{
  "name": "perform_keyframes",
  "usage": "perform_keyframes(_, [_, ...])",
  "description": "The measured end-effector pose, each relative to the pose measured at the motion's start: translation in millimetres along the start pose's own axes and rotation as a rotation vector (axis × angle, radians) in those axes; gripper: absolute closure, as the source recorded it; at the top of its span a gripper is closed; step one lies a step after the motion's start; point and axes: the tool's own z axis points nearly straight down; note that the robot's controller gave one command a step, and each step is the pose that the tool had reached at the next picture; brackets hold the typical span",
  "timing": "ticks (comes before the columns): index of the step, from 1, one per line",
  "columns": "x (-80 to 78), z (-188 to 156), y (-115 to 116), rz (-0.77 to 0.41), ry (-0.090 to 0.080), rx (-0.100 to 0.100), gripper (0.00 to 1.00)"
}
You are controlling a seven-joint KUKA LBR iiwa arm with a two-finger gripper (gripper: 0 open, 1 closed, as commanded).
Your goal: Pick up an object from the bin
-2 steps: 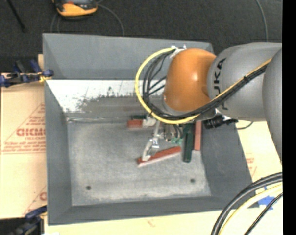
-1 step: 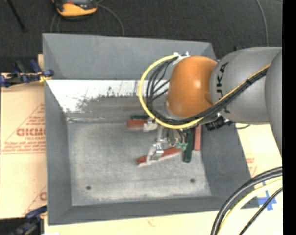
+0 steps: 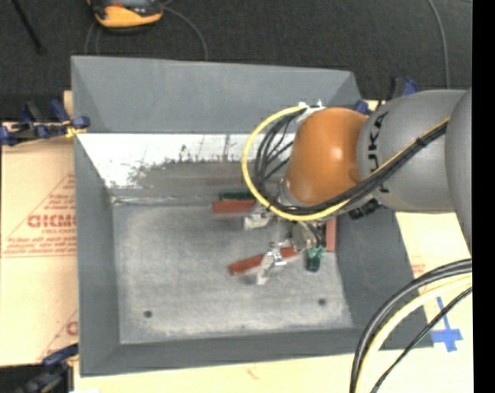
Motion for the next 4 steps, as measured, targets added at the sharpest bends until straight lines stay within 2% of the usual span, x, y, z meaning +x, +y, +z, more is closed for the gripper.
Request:
perform_keyframes(1, [13.8, 28, 13, 0.131, 0.003, -0.002, 1.00])
perform_keyframes(2, [13.8, 28, 13, 0.131, 0.003, -0.002, 1.00])
perform_keyframes(3, [-11.4, -87, 19, 0.078, -0.002, 0.000, 1.00])
perform_keyframes(4, [-11.3, -87, 19, 0.079, -0.002, -0.001, 1.00])
